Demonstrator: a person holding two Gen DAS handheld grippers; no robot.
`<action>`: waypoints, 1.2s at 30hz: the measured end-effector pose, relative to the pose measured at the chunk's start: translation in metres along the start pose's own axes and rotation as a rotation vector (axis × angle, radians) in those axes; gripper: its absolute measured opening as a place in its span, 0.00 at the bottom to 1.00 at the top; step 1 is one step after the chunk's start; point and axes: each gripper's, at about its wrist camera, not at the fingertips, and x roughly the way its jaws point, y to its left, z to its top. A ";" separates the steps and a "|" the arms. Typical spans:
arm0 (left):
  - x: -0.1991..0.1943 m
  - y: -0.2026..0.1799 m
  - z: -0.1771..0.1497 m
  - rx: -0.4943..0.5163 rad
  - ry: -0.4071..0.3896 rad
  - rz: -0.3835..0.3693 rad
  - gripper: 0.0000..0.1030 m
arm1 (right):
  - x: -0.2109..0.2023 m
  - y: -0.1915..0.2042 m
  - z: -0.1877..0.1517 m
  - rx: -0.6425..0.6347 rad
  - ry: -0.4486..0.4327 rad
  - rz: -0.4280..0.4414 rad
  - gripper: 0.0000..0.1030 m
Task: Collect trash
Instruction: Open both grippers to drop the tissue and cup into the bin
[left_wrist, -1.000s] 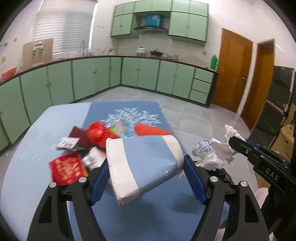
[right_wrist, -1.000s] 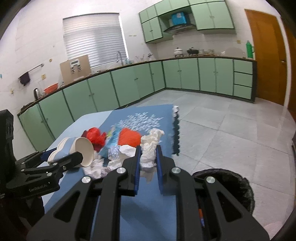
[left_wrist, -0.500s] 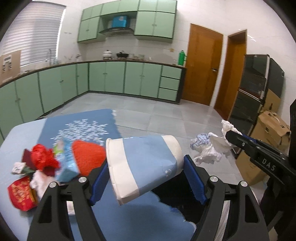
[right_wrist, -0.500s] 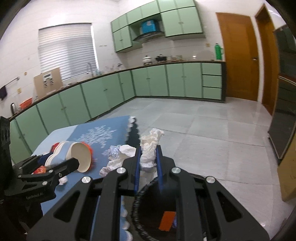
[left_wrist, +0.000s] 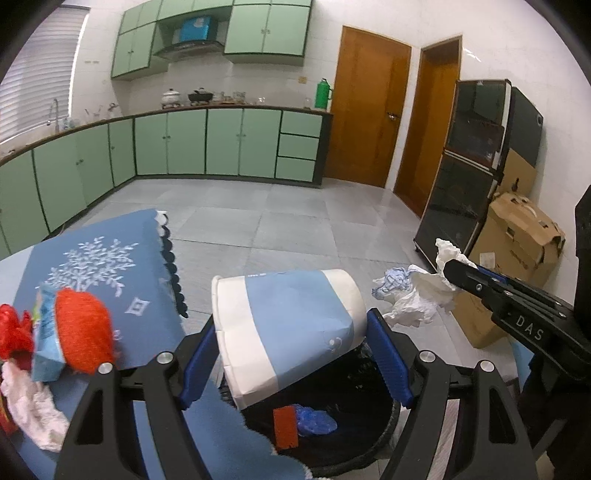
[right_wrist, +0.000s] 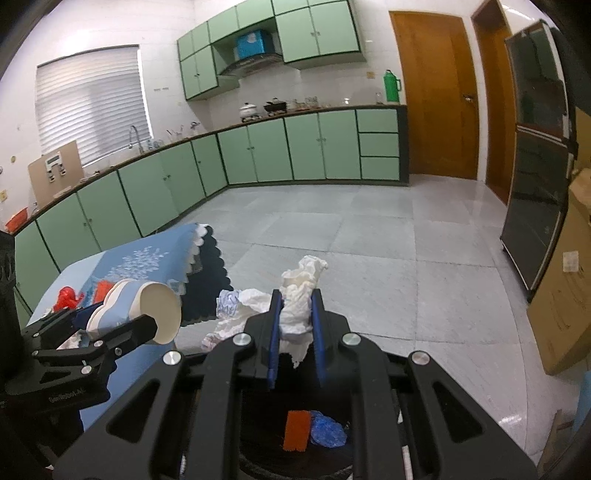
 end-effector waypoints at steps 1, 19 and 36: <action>0.004 -0.002 0.000 0.004 0.007 -0.001 0.73 | 0.001 -0.001 -0.001 0.003 0.004 -0.004 0.14; 0.040 -0.004 -0.003 0.002 0.091 -0.016 0.78 | 0.033 -0.033 -0.014 0.076 0.074 -0.061 0.53; -0.049 0.077 0.004 -0.102 -0.038 0.196 0.88 | 0.024 0.031 0.004 0.029 0.029 0.046 0.91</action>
